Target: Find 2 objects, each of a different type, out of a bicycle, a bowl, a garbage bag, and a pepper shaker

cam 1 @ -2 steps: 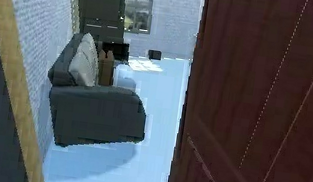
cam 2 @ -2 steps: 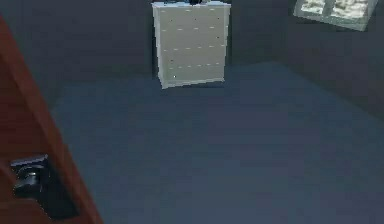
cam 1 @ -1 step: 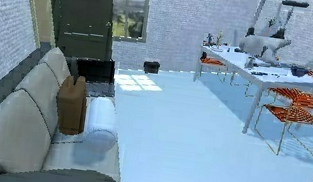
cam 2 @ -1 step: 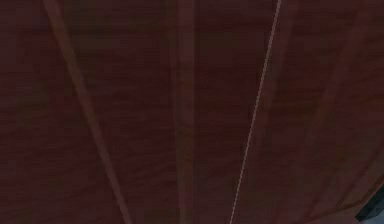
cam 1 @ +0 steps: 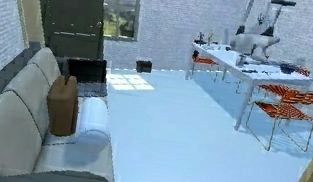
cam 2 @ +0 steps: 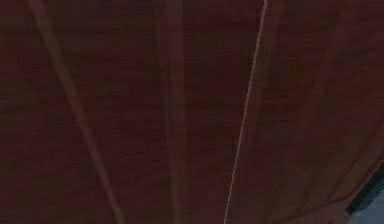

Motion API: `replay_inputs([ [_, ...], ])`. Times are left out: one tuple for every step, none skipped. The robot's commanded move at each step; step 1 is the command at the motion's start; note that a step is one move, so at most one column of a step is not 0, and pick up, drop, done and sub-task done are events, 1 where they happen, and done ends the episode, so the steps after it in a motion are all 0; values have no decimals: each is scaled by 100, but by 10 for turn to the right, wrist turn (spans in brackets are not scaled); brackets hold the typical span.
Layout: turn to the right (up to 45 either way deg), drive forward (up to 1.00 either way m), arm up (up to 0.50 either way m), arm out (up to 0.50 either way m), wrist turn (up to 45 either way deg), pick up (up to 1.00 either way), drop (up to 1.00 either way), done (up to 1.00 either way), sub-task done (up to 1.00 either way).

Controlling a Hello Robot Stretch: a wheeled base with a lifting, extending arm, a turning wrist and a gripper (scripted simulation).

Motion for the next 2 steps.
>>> replay_inputs([
  [-150,0,0,0,0,0,0,0,0],
  [0,25,0,0,0,0,0,0,0],
])
